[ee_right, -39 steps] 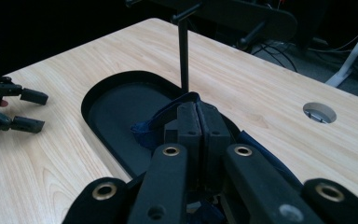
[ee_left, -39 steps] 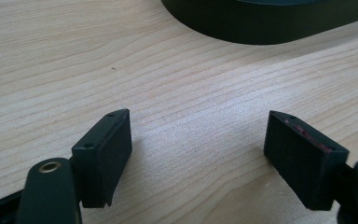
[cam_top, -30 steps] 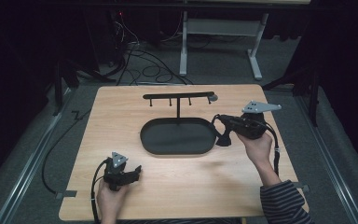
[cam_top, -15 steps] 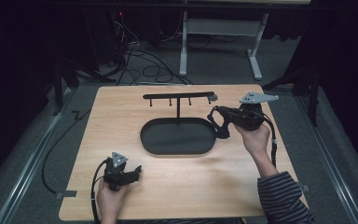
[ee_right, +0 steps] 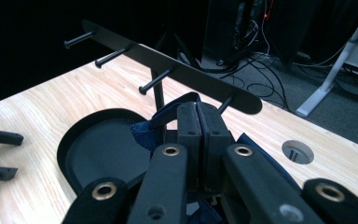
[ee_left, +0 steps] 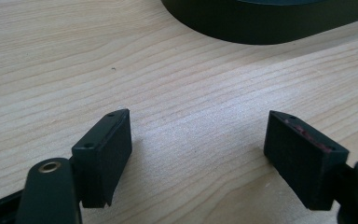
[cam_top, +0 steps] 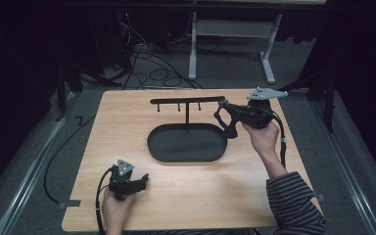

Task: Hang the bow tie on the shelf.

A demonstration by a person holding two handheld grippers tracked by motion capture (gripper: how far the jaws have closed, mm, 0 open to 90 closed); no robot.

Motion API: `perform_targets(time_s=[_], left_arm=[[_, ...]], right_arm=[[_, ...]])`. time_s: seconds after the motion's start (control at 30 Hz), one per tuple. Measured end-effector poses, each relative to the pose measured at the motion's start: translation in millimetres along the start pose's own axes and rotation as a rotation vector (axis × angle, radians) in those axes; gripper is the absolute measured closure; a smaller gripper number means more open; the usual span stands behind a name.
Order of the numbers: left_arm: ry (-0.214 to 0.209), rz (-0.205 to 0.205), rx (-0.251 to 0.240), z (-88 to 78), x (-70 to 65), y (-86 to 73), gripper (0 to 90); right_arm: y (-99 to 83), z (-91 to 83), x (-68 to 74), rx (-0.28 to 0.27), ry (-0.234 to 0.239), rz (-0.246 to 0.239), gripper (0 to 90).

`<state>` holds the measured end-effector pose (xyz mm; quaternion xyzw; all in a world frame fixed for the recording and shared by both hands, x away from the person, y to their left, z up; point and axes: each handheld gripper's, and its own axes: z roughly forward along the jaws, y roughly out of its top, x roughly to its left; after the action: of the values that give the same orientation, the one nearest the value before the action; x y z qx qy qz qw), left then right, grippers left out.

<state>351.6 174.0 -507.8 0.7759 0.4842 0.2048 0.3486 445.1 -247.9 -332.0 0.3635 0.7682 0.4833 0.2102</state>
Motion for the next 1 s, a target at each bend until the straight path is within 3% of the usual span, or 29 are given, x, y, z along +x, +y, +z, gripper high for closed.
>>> perform_targets(time_s=[0.33,0.63,1.0], left_arm=[[0.0,0.0,0.0,0.0,0.0,0.0,23.8],[0.0,0.0,0.001,-0.1,0.0,0.1,23.7],[0.0,0.0,0.0,0.0,0.0,0.0,23.7]], right_arm=[[3.9,17.3,-4.2,0.026,-0.037,0.006,90.0],[4.0,28.3,-14.5,0.029,-0.06,0.047,90.0],[0.0,39.3,-21.2,0.049,-0.066,0.07,87.8]])
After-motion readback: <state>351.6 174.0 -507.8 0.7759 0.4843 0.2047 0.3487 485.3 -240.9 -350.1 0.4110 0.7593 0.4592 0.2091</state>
